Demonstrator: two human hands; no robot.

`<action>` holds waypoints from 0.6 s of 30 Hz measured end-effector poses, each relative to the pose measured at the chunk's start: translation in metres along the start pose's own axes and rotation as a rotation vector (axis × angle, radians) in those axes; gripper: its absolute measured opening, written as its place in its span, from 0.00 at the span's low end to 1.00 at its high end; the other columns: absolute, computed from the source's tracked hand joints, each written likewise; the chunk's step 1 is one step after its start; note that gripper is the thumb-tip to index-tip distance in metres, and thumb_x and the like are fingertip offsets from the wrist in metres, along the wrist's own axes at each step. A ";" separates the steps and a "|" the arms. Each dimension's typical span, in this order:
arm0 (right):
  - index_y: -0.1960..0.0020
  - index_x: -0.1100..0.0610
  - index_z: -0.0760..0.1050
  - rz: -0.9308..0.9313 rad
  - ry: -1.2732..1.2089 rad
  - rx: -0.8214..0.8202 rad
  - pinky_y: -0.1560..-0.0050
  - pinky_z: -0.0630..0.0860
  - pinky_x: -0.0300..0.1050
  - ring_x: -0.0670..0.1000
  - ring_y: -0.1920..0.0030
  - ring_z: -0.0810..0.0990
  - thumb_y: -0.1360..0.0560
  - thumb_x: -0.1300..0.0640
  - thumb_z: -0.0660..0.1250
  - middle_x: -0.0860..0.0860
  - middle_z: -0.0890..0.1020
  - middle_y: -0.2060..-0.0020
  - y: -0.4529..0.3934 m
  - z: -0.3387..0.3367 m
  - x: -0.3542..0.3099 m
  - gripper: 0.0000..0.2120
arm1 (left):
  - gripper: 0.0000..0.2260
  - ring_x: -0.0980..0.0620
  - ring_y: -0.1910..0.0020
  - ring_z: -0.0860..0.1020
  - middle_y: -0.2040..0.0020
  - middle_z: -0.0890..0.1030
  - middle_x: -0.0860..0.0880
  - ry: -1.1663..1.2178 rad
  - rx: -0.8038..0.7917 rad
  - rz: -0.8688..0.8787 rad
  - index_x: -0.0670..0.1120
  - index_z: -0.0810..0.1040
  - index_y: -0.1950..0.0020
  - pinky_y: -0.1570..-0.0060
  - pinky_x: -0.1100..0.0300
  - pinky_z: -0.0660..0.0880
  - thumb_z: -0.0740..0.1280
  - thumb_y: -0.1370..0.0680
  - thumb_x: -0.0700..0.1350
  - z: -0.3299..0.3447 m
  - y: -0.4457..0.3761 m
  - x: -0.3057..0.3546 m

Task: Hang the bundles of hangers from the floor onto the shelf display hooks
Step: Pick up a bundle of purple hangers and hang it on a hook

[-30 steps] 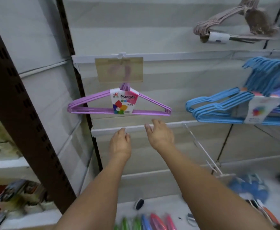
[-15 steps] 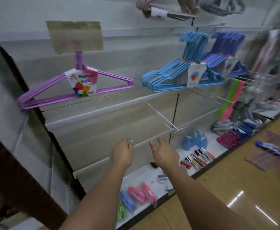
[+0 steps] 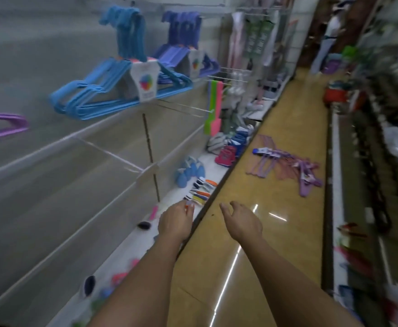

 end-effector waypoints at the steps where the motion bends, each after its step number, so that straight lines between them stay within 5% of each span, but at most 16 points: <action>1: 0.33 0.54 0.70 0.029 0.005 0.006 0.42 0.70 0.48 0.55 0.35 0.72 0.20 0.39 0.47 0.53 0.75 0.35 -0.005 -0.007 0.015 0.26 | 0.18 0.44 0.41 0.76 0.38 0.78 0.45 -0.008 -0.018 0.032 0.49 0.75 0.37 0.41 0.53 0.71 0.52 0.18 0.53 0.010 -0.005 0.014; 3: 0.33 0.54 0.70 0.091 0.013 0.030 0.43 0.70 0.48 0.55 0.35 0.73 0.19 0.39 0.47 0.53 0.75 0.36 -0.017 -0.024 0.051 0.26 | 0.17 0.44 0.44 0.77 0.42 0.80 0.46 -0.018 -0.073 0.087 0.51 0.76 0.41 0.43 0.50 0.73 0.51 0.19 0.55 0.037 -0.018 0.048; 10: 0.32 0.54 0.69 0.266 0.003 0.104 0.44 0.70 0.49 0.56 0.36 0.73 0.20 0.38 0.47 0.53 0.75 0.35 -0.060 -0.081 0.170 0.28 | 0.21 0.42 0.38 0.74 0.36 0.76 0.42 -0.106 -0.199 0.253 0.43 0.73 0.34 0.40 0.52 0.69 0.52 0.18 0.54 0.118 -0.054 0.176; 18: 0.35 0.55 0.71 0.383 -0.021 0.139 0.48 0.72 0.49 0.57 0.40 0.76 0.20 0.38 0.47 0.54 0.78 0.39 -0.103 -0.126 0.281 0.27 | 0.22 0.44 0.33 0.70 0.31 0.73 0.45 -0.138 -0.318 0.322 0.47 0.68 0.28 0.35 0.52 0.66 0.52 0.18 0.56 0.198 -0.086 0.284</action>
Point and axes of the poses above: each hand's wrist, its own y-axis away from the middle knuckle, its own z-axis out of the palm, x = y × z, the point moved 7 cm from there along -y, towards the middle knuckle
